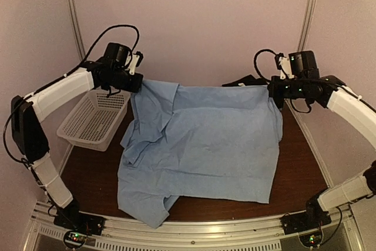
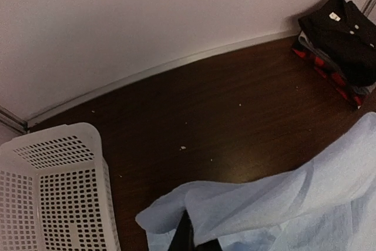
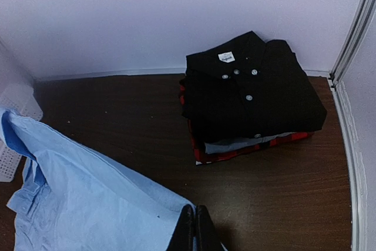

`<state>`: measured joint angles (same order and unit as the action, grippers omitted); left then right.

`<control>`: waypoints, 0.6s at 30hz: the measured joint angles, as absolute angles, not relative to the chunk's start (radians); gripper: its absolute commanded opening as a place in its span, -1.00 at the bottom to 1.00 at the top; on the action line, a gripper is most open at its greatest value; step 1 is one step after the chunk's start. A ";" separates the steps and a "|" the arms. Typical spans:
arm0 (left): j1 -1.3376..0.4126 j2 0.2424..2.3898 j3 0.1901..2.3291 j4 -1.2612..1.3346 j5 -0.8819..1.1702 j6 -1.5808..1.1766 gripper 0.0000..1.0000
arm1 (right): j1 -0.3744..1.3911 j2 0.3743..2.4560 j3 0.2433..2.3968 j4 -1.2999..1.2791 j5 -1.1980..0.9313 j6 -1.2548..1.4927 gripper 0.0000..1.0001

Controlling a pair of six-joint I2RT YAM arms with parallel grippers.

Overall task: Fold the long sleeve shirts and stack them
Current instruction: Flatten out the crumpled shirt at the center of the board.

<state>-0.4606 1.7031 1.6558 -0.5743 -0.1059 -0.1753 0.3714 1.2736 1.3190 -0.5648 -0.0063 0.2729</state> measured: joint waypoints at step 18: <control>-0.446 2.152 1.747 -0.377 -0.166 -0.177 -0.97 | 0.357 1.805 1.303 -0.253 0.249 0.132 -1.00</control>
